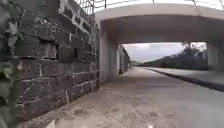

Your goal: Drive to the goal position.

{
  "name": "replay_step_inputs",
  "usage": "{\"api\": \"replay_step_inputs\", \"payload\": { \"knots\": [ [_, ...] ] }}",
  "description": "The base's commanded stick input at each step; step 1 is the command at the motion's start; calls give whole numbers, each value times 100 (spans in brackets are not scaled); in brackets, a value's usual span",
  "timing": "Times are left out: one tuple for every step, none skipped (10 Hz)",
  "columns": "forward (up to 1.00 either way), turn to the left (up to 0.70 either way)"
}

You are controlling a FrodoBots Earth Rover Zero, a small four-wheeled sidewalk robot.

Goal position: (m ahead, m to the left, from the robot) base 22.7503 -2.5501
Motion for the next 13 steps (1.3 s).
{"api": "replay_step_inputs", "payload": {
  "knots": [
    [100, -27],
    [100, -27],
    [100, -27],
    [100, -27],
    [100, -27],
    [100, -27],
    [100, -27],
    [100, -27],
    [100, -27],
    [100, -27],
    [100, -27],
    [100, -27],
    [100, -27]
  ]
}}
